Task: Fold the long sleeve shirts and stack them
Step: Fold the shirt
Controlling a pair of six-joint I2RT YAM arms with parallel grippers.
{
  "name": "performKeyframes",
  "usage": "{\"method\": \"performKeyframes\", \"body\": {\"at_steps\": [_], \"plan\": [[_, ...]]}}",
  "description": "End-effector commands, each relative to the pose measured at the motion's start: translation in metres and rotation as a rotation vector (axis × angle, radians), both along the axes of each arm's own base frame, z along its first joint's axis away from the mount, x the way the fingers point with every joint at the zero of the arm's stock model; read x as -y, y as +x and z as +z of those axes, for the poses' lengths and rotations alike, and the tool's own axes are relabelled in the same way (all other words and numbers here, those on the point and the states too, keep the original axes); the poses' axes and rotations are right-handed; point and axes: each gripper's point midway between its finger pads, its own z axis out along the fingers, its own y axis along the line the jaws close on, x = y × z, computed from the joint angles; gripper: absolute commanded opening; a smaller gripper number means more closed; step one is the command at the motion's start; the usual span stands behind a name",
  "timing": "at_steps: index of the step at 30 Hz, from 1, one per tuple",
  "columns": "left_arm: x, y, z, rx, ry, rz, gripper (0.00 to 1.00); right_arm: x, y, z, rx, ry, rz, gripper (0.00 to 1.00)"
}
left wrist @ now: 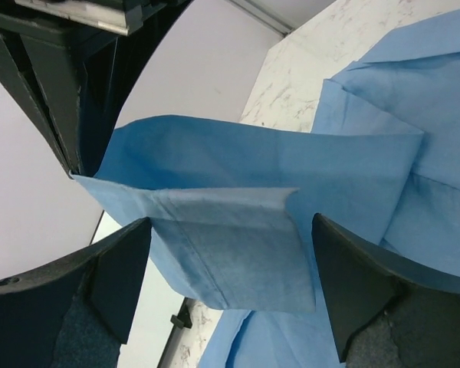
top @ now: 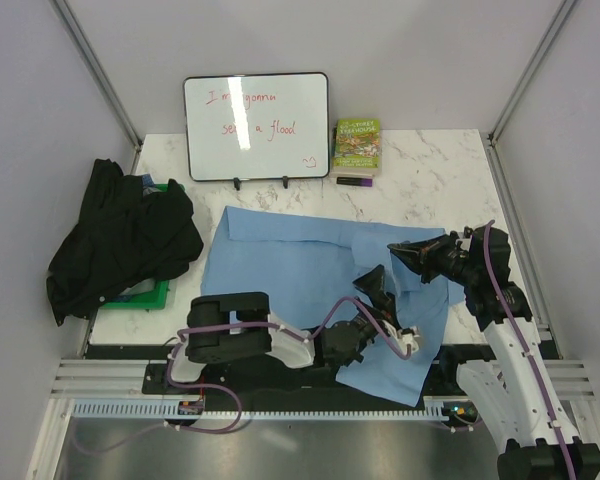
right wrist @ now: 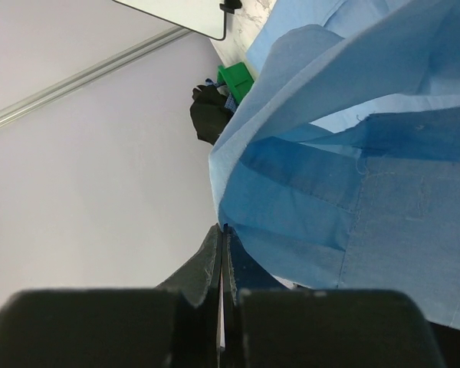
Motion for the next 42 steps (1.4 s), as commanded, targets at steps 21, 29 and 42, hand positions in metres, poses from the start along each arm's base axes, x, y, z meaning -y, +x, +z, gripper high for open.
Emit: {"method": "performKeyframes", "body": {"at_steps": [21,29,42], "plan": [[-0.125,-0.007,0.103,-0.005,-0.281,-0.008,0.02,-0.003,-0.025,-0.003,0.248,-0.274,0.217,0.62],[-0.124,-0.114,0.076,-0.516,0.207,-0.600,0.02,0.003,-0.058,0.083,0.922,-0.728,0.467,0.98],[-0.119,-0.179,0.060,-0.806,0.601,-0.849,0.02,0.007,0.044,0.009,0.797,-0.833,0.832,0.69]]}}
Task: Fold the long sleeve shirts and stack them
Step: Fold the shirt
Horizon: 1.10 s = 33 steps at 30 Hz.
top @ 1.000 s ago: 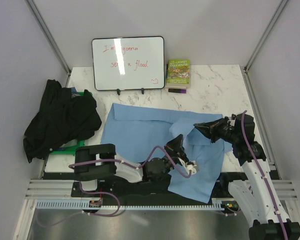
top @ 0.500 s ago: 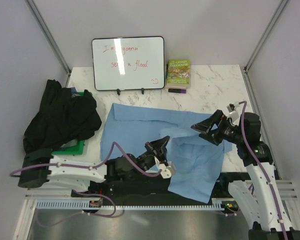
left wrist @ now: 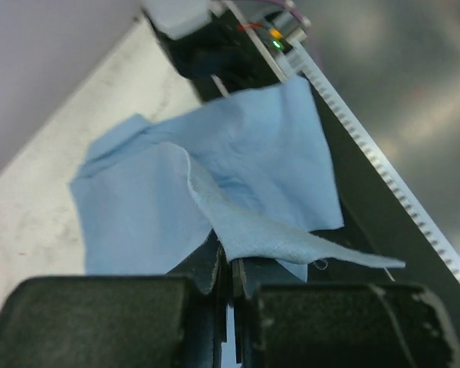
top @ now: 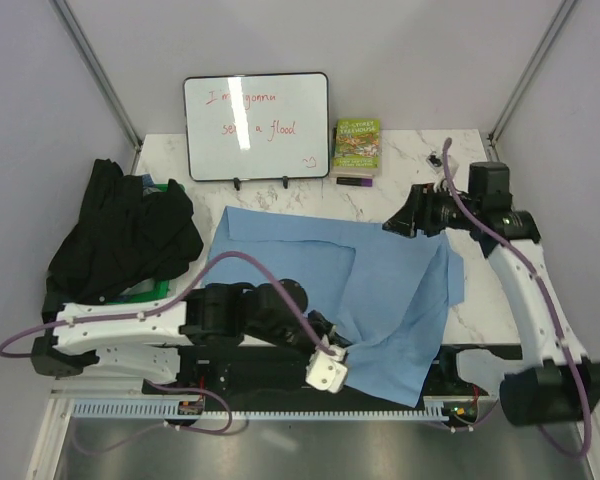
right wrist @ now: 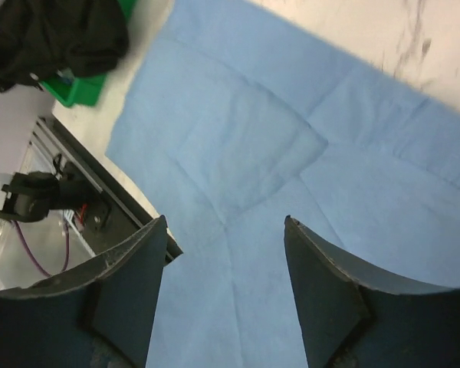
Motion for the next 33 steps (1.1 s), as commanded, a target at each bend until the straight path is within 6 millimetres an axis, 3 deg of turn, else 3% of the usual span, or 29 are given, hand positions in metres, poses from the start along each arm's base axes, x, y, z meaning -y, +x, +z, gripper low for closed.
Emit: {"method": "performKeyframes", "body": {"at_steps": [1,2,7,10,11,13,14,16,17,19,21,23,29,33], "plan": [[-0.008,-0.016,-0.067,-0.115,0.315,-0.036,0.02,0.000,0.014,-0.045,-0.072,-0.102,0.147,0.64],[-0.004,-0.016,-0.082,-0.120,0.366,-0.031,0.02,0.000,0.019,-0.062,-0.104,-0.126,0.180,0.60],[0.005,-0.018,-0.099,-0.152,0.412,-0.054,0.02,-0.007,0.018,-0.108,-0.230,-0.160,0.274,0.48],[0.014,0.013,-0.091,-0.269,0.388,0.043,0.02,-0.007,0.018,-0.125,-0.271,-0.168,0.295,0.49],[0.014,0.040,-0.090,-0.320,0.376,0.109,0.02,-0.006,0.020,-0.127,-0.270,-0.180,0.294,0.51],[0.015,0.072,-0.080,-0.348,0.339,0.175,0.02,-0.003,0.023,-0.129,-0.259,-0.199,0.299,0.57],[0.008,0.102,-0.078,-0.369,0.319,0.241,0.02,-0.003,0.026,-0.127,-0.249,-0.208,0.298,0.60],[0.001,0.133,-0.077,-0.381,0.295,0.294,0.02,0.001,0.031,-0.127,-0.242,-0.231,0.295,0.70],[-0.010,0.160,-0.079,-0.401,0.282,0.348,0.02,0.002,0.036,-0.126,-0.233,-0.236,0.295,0.73],[-0.020,0.186,-0.087,-0.392,0.276,0.386,0.02,0.007,0.044,-0.129,-0.242,-0.252,0.284,0.82],[-0.041,0.219,-0.096,-0.386,0.262,0.460,0.02,0.013,0.053,-0.128,-0.235,-0.265,0.268,0.98],[-0.060,0.252,-0.110,-0.360,0.258,0.538,0.02,0.017,0.060,-0.130,-0.236,-0.272,0.262,0.98],[-0.109,0.307,-0.143,-0.427,0.274,0.695,0.02,0.023,0.072,-0.142,-0.247,-0.318,0.268,0.98],[-0.133,0.325,-0.158,-0.465,0.271,0.772,0.02,0.030,0.075,-0.153,-0.263,-0.360,0.258,0.98]]}}
